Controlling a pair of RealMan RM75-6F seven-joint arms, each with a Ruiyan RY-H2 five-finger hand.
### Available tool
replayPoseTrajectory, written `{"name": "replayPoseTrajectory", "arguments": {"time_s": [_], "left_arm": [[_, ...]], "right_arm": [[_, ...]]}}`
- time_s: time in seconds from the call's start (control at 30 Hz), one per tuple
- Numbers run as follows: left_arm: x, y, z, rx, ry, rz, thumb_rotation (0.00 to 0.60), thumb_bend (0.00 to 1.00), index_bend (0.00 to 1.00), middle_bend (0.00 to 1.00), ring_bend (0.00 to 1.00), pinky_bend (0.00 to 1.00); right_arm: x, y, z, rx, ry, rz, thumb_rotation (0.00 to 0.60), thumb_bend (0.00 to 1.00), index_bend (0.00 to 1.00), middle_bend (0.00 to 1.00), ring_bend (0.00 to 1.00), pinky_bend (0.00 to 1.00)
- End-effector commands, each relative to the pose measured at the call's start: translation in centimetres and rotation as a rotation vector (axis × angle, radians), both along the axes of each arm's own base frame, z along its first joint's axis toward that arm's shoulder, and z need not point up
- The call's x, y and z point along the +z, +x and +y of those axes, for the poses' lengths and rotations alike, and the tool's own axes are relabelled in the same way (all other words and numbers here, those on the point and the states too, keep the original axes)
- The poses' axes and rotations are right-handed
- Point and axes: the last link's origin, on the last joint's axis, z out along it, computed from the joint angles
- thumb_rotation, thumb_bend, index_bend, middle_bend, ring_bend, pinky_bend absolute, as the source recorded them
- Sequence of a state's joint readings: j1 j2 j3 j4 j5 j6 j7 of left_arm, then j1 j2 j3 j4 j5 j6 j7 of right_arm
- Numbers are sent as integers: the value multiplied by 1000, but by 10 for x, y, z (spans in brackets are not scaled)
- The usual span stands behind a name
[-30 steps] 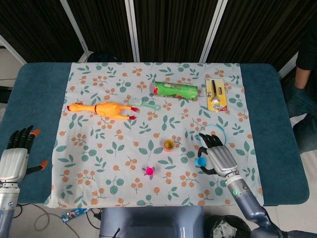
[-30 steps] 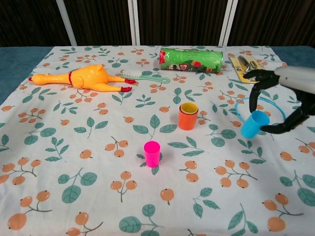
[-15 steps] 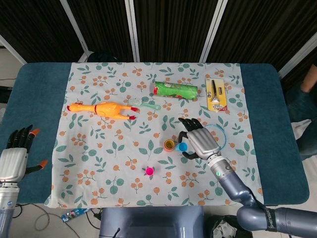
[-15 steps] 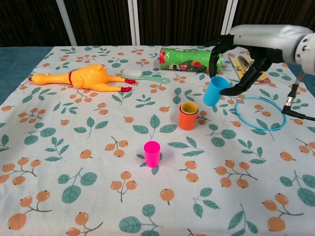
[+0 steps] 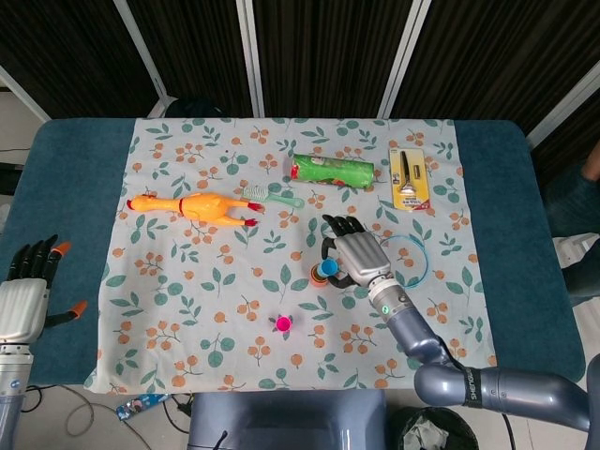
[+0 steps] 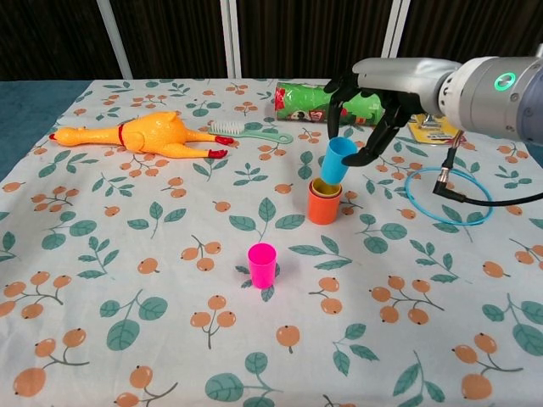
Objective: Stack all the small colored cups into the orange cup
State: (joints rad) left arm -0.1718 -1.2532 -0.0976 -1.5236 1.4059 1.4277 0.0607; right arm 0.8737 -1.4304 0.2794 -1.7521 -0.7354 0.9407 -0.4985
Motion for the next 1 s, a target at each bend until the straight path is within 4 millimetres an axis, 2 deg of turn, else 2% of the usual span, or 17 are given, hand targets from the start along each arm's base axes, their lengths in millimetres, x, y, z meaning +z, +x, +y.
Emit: {"name": "replayPoseTrajectory", "arguments": {"time_s": [0.03,0.47,0.53,0.6,0.7,0.87,1.0], "left_arm": [[0,0,0,0,0,2,600,123,133,2,0,0],[0,-1,0,4,6,2,600,123,134,2,0,0],[0,0,0,3,5,3,600,123,134,2,0,0],[0,0,0,4,7,4,600,123,133,2,0,0],[1,-1,0,6,8,5,600,123,149,2,0,0],[0,-1,0,14,-1,10,600,123,170,3,0,0],[1,-1,0,10,4,4,600,123,169,3,0,0]], "right_arm": [[-3,0,0,1,-1,5,600,345,490,0,0,21],[-16,-4,1,-6,22,19,600,345,482,0,0,22],[-18,-4,1,-5,28,21,600,345,405,0,0,22],[-21,-5,2,-2,38,31,600,344,243,0,0,22],[-22,-6,2,9,56,64,600,340,58,0,0,22],[-15,-10,3,11,34,67,600,336,18,0,0,22],[7,-22,6,12,-48,61,600,336,18,0,0,22]]}}
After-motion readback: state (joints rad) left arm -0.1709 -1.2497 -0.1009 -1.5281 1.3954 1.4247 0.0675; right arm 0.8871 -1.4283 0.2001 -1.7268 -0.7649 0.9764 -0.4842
